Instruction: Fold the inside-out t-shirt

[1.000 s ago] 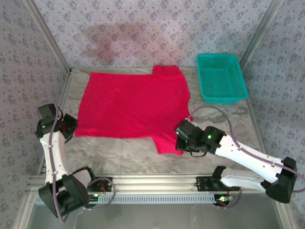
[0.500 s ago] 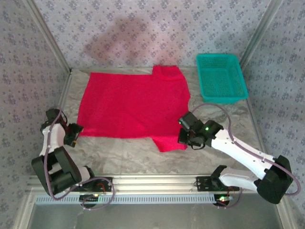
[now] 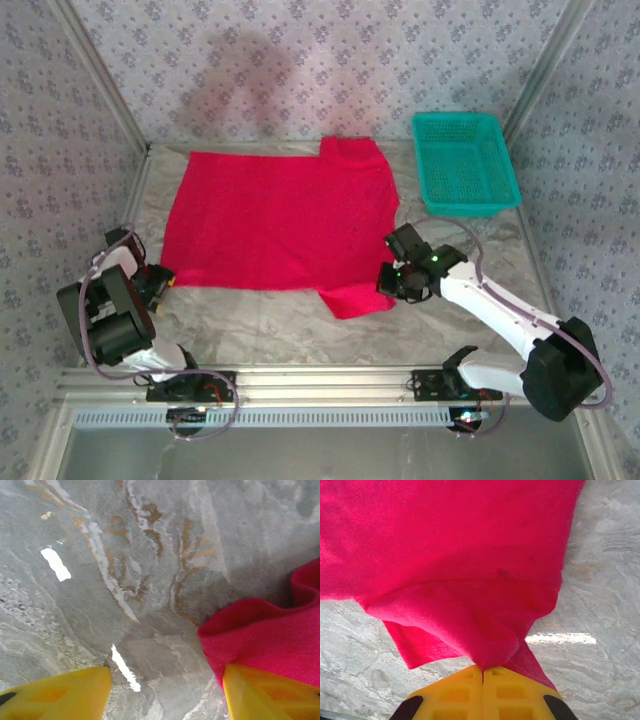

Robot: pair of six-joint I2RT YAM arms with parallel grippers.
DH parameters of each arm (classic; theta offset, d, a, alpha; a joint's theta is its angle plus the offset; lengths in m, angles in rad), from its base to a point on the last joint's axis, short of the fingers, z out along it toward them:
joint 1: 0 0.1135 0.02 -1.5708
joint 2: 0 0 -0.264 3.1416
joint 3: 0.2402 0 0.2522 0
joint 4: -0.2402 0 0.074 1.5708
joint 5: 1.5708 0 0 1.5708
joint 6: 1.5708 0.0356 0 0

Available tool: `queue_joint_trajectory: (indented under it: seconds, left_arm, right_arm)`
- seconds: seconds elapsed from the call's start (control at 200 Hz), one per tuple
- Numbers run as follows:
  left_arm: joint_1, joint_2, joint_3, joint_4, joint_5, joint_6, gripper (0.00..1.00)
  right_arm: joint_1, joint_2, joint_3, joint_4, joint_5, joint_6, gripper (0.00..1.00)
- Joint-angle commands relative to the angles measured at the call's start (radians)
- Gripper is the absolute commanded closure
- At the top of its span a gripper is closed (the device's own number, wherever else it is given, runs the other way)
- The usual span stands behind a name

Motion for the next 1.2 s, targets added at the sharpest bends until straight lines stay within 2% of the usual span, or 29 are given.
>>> queue_joint_trajectory:
  seconds: [0.0,0.065,0.25,0.295,0.34,0.375,0.4,0.51,0.59,0.775,1.014,1.194]
  left_arm:
    - [0.006,0.056,0.024,0.062,-0.06,0.007,0.43]
    - [0.005,0.068,0.037,0.064,-0.055,0.006,0.53]
    - [0.0,0.085,0.075,0.056,-0.045,0.002,0.92]
    - [-0.004,0.074,0.084,0.043,-0.043,0.001,0.98]
    - [-0.007,0.055,0.09,0.025,-0.037,-0.001,1.0]
    - [-0.01,0.033,0.096,0.01,-0.036,-0.001,0.99]
    - [-0.012,0.016,0.098,-0.001,-0.038,-0.001,0.94]
    - [-0.018,-0.071,0.096,-0.035,-0.047,-0.005,0.61]
    - [-0.021,-0.126,0.087,-0.062,-0.046,-0.013,0.51]
    - [-0.036,-0.129,0.097,-0.049,-0.024,-0.024,0.46]
    - [-0.091,0.003,0.145,-0.016,-0.065,-0.037,0.44]
    - [-0.096,0.12,0.16,0.011,-0.101,-0.036,0.41]
  right_arm:
    - [-0.011,0.004,-0.012,0.012,-0.045,-0.039,1.0]
    - [-0.018,0.005,-0.014,0.013,-0.051,-0.044,1.0]
    - [-0.044,0.005,-0.011,0.024,-0.069,-0.063,1.0]
    - [-0.048,0.008,-0.009,0.026,-0.071,-0.066,1.0]
    - [-0.052,0.011,-0.008,0.027,-0.074,-0.071,1.0]
    - [-0.055,0.015,-0.004,0.027,-0.076,-0.075,1.0]
    - [-0.058,0.018,-0.002,0.027,-0.077,-0.079,1.0]
    - [-0.068,0.034,0.004,0.03,-0.086,-0.092,1.0]
    - [-0.075,0.046,0.007,0.035,-0.1,-0.103,1.0]
    - [-0.09,0.07,0.021,0.04,-0.113,-0.12,1.0]
    - [-0.108,0.069,0.025,0.034,-0.116,-0.121,1.0]
    - [-0.126,0.057,0.025,0.024,-0.119,-0.121,1.0]
